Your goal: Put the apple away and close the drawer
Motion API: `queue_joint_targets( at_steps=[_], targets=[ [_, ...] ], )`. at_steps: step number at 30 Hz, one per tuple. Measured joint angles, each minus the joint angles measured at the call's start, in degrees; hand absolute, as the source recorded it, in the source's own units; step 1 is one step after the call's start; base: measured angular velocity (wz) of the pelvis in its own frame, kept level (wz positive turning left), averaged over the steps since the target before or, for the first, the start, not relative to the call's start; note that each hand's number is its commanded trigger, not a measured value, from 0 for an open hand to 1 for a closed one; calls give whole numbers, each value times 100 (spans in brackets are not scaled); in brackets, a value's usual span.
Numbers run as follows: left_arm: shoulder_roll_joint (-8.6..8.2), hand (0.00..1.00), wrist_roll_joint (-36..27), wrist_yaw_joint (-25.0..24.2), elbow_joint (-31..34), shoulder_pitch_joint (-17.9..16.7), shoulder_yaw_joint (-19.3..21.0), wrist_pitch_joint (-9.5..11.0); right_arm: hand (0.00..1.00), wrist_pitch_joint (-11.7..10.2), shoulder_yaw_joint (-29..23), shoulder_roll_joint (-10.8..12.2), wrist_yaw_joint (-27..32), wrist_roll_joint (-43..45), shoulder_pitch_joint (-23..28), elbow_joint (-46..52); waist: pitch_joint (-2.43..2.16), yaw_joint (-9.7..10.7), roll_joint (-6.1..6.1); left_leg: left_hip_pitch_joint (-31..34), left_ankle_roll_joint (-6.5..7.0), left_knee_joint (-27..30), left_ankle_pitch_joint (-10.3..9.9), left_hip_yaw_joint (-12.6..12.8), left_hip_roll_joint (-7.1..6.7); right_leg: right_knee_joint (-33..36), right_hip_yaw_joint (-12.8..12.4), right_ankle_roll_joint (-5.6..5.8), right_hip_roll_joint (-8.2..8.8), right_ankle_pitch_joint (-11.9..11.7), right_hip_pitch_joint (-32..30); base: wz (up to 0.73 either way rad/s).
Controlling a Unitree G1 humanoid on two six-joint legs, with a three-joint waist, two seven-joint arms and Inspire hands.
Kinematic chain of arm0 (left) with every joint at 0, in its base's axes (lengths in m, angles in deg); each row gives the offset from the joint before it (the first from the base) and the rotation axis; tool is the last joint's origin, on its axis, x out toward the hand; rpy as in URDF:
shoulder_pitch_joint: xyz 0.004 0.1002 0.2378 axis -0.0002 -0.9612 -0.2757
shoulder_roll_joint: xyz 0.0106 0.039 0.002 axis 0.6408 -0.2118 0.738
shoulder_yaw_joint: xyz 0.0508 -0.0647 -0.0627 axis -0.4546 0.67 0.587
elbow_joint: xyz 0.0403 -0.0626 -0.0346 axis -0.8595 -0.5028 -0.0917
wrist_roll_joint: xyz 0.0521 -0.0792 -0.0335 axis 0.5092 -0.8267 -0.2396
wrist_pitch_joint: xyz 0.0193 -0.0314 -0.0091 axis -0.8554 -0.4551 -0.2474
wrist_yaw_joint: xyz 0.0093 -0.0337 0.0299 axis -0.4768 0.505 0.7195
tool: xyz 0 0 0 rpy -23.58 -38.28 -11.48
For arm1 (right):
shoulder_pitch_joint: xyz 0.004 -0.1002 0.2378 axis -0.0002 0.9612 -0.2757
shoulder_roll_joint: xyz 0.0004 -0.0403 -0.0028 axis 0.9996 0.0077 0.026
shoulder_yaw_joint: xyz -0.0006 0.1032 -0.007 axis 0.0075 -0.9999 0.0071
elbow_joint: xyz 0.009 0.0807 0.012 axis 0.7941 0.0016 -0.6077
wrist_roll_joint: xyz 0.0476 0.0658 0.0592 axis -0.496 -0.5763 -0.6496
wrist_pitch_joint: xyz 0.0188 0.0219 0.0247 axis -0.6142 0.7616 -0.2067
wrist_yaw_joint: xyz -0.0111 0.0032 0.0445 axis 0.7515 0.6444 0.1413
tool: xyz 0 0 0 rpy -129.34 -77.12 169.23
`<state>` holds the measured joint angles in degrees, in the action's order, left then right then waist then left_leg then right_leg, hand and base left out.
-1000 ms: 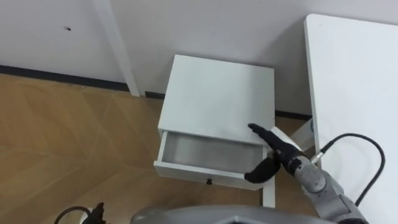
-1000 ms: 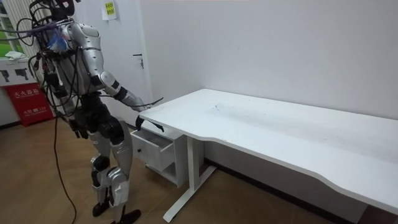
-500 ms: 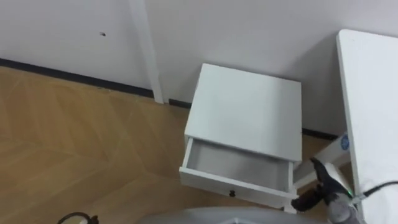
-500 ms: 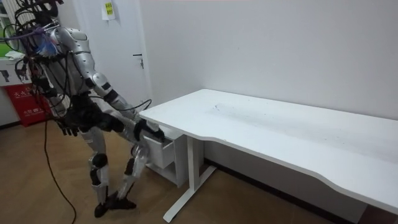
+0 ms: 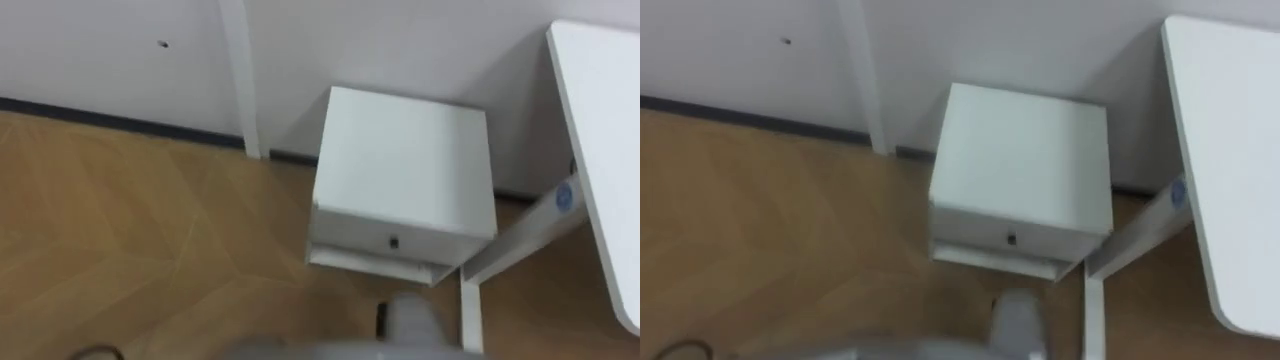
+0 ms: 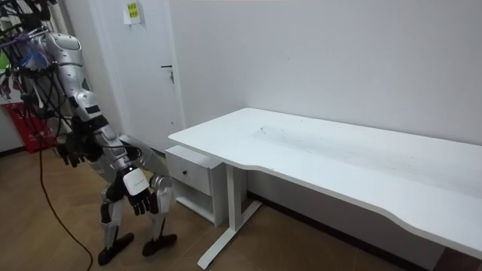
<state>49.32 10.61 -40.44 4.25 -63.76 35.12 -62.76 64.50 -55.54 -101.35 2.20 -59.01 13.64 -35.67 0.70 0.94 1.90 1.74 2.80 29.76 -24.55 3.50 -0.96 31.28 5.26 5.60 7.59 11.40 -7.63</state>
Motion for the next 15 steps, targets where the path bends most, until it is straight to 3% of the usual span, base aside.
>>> queue_joint_targets(
  at_steps=[1, 2, 4, 9, 15],
  targets=[
    [-29, 0, -2, 6, -57, 10, 7, 79, 0, -92, -2, -8, 12, 5, -139, -3, -13, -27, 35, -76, 50, -356, 204, 82, 3, -562, 11, -56, -117, -113, 265, -38],
    [-41, 0, -4, 12, -60, 2, 15, 80, 0, -140, -5, -8, 22, 13, -183, -4, -14, -39, 41, -111, 61, -486, 271, 96, 8, -871, 53, -86, -185, -139, 402, -31],
    [-62, 0, -20, 133, -58, -2, 102, 55, 0, -313, -7, 32, 28, -3, -258, 50, -51, -19, 77, -305, 193, -944, 509, 120, 52, -1701, 116, -50, -299, -222, 807, -8],
    [-207, 0, 22, 204, -54, 72, 125, 52, 0, -355, -1, 33, -8, -30, -439, 25, -93, -13, -54, -714, -15, -1534, 797, 218, 164, -1993, 79, -156, -466, -274, 1008, -10],
    [-211, 0, 49, 234, -38, 184, 166, 61, 0, -468, 3, 66, -61, -25, -413, 28, -74, 55, -149, -944, -154, -1862, 921, 263, 238, -2073, 15, -273, -595, -241, 1086, -10]
  ],
)
